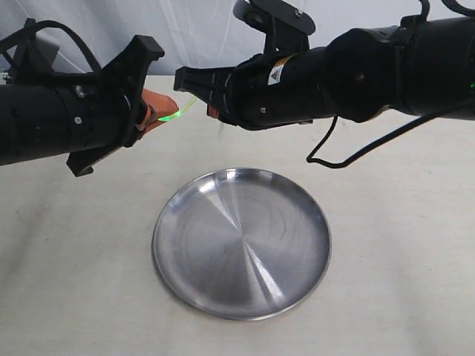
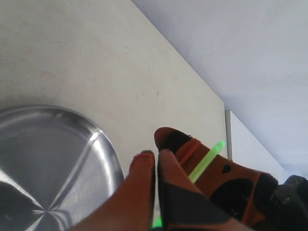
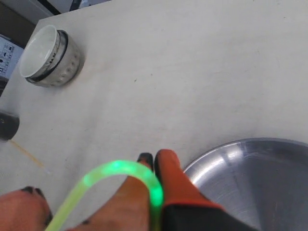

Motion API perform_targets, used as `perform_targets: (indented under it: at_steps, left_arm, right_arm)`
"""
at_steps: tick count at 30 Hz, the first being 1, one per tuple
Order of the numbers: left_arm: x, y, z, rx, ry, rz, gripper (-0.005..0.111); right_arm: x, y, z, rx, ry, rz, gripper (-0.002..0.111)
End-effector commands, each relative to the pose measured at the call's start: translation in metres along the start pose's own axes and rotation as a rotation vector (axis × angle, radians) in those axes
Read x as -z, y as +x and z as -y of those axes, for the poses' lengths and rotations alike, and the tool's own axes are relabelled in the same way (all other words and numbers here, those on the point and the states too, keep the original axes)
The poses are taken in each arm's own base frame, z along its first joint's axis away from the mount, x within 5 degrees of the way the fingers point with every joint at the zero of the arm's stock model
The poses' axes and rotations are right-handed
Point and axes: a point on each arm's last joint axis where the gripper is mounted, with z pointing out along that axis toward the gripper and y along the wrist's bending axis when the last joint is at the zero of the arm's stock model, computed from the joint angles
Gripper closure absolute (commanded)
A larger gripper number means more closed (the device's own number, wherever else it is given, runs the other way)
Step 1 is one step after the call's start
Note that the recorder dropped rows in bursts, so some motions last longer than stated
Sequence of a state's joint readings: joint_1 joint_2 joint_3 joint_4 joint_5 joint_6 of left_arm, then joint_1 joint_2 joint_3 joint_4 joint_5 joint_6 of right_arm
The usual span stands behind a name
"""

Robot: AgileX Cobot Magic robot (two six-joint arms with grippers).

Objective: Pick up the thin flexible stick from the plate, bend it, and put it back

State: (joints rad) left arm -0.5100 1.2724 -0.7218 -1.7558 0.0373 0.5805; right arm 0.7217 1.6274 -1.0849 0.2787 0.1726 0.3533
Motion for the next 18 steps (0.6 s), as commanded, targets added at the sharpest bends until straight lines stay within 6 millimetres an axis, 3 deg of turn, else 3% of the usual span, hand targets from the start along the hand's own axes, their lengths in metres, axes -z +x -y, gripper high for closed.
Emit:
perform_targets:
  at_steps: [1,12,15,18]
  left_arm:
    - [-0.003,0.007,-0.001,-0.031,0.005,-0.041,0.107]
    - [-0.003,0.008,0.000,-0.047,0.015,-0.058,0.105]
    - [-0.003,0.009,0.001,-0.049,0.026,-0.075,0.097]
    - [-0.003,0.010,0.002,-0.049,0.034,-0.088,0.078]
  right_arm:
    - [0.006,-0.008,-0.004,-0.018,-0.029,0.056,0.108]
    - [0.013,-0.002,0.000,0.234,0.036,-0.030,0.108]
    - [0.021,-0.004,-0.002,0.292,0.038,-0.026,0.108]
    - [0.028,-0.006,-0.002,0.334,0.048,-0.031,0.108]
